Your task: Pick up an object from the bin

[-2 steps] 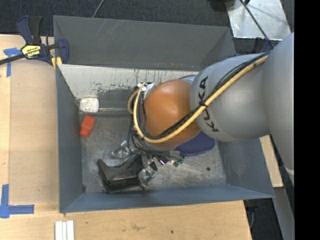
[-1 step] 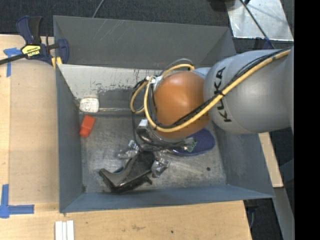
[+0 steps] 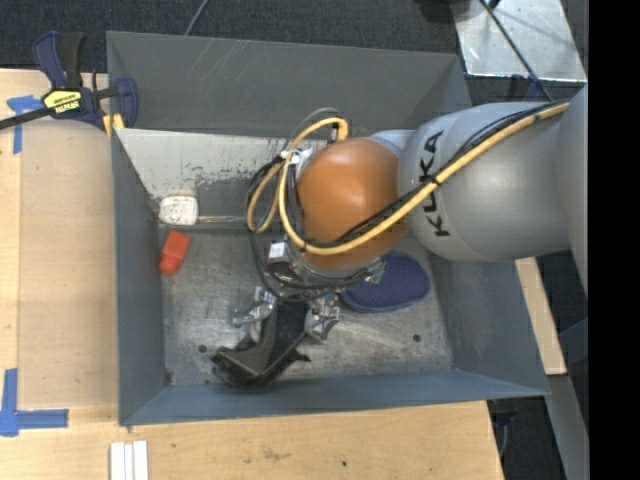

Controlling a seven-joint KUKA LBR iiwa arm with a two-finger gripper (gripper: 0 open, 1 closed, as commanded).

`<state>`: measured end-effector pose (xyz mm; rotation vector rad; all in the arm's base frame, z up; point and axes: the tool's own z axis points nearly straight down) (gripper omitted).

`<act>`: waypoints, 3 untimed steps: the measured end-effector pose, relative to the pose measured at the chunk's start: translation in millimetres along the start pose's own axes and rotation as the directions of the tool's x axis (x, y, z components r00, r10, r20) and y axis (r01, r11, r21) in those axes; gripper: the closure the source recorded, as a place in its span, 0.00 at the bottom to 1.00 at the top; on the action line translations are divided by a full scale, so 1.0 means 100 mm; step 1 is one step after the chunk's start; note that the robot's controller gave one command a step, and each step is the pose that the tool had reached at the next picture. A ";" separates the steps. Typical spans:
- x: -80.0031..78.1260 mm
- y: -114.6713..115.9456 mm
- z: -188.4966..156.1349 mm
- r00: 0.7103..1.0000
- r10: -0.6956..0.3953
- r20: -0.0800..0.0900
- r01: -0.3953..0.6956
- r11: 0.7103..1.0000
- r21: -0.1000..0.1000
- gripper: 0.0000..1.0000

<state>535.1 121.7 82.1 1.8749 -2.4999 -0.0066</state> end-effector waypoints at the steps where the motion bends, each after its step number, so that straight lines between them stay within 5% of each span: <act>1: 0.00 -0.04 0.00 0.984 -0.178 0.008 0.178 0.984 0.005 0.00; 2: 0.00 -0.05 0.00 0.984 -0.177 0.007 0.177 0.984 0.006 1.00; 3: 0.00 -0.06 -0.25 0.985 -0.173 0.013 0.173 0.985 0.020 1.00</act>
Offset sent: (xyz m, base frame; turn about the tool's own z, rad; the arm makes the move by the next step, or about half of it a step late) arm 0.0035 -0.0082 -0.0121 -0.1851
